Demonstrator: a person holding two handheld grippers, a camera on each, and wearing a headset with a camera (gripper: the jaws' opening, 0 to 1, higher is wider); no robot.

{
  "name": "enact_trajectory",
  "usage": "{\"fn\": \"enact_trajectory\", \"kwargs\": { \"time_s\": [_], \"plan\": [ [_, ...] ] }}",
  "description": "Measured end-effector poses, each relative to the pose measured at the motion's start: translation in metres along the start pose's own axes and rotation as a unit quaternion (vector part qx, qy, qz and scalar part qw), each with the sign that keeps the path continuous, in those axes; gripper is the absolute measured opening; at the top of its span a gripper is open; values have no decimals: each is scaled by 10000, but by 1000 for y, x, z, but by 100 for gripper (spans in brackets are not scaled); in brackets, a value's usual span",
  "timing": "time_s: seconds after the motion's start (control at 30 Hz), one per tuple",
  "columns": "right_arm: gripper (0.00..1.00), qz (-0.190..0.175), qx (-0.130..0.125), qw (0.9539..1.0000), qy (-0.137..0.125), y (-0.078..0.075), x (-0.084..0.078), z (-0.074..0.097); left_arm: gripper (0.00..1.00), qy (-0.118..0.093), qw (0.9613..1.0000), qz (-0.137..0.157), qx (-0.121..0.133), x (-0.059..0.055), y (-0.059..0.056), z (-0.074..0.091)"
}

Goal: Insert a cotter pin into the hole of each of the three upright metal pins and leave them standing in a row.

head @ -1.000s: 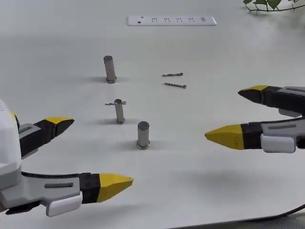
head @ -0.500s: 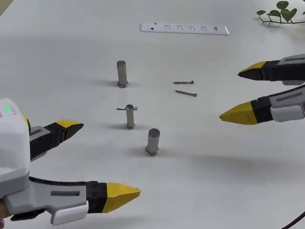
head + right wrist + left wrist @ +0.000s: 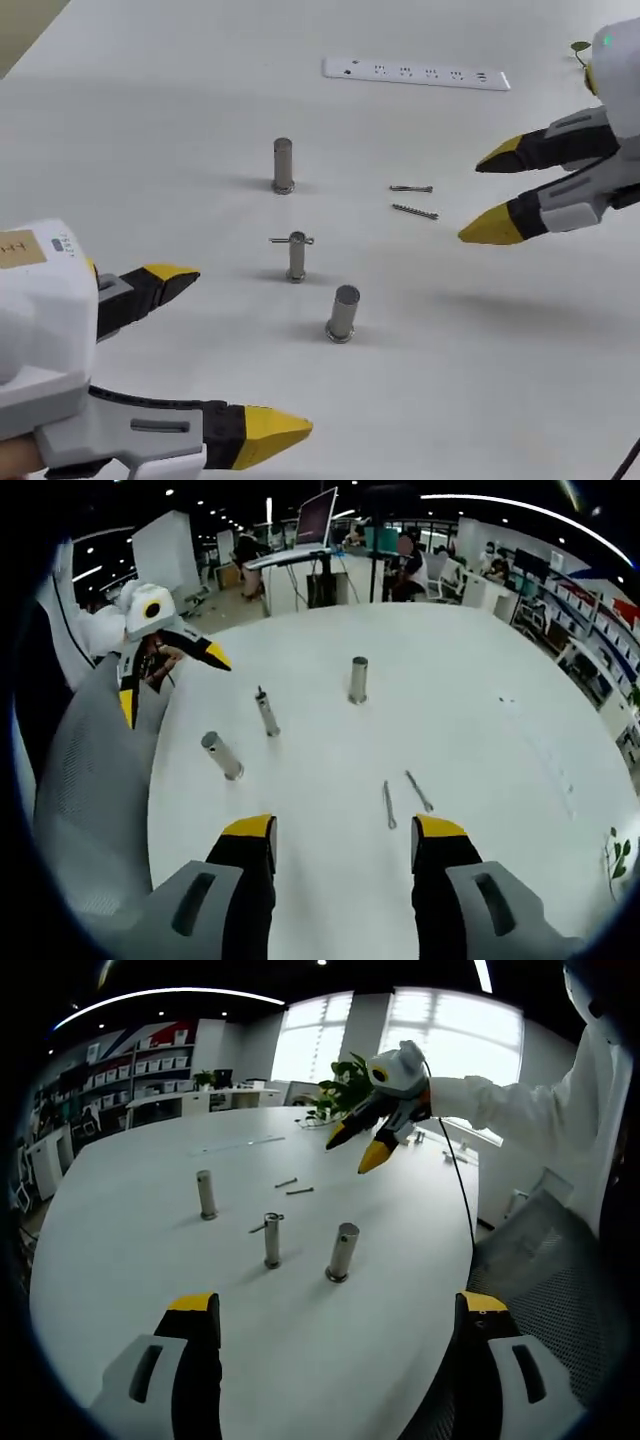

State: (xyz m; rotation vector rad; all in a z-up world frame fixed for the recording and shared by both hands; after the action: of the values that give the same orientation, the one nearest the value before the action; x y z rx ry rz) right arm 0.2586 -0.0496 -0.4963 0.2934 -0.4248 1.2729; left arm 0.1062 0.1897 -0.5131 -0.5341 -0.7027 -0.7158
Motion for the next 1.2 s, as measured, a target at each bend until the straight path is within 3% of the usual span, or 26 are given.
{"fn": "enact_trajectory", "kwargs": {
  "time_s": [0.33,0.67,0.97,1.2],
  "plan": [
    [30,-137,37,9995,296,-18,4,-36,96,-50,9999,101,71,2,4,8],
    [25,-321,121,9976,602,-20,-2,-50,95,-22,9999,143,52,0,3,8],
    [19,-347,124,9965,756,-32,-4,-58,95,-72,9993,255,282,-2,18,17],
    [10,-262,155,9951,943,-32,-2,-62,92,-82,9993,262,272,-2,19,18]
  ]
}}
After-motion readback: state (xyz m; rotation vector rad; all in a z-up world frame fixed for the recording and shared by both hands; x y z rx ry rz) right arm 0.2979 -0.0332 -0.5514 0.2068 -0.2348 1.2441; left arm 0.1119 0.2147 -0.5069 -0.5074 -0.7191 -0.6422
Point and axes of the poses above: the centre of the closed fingertips' face, and the gripper's own axes: z roughly backward along the fingers, y roughly to its left, x roughly out of its top, the point moved 6 cm from there along z, roughly backward along the fingers, and after that the axes turned 11 degrees about y, right-handed, at the moved point
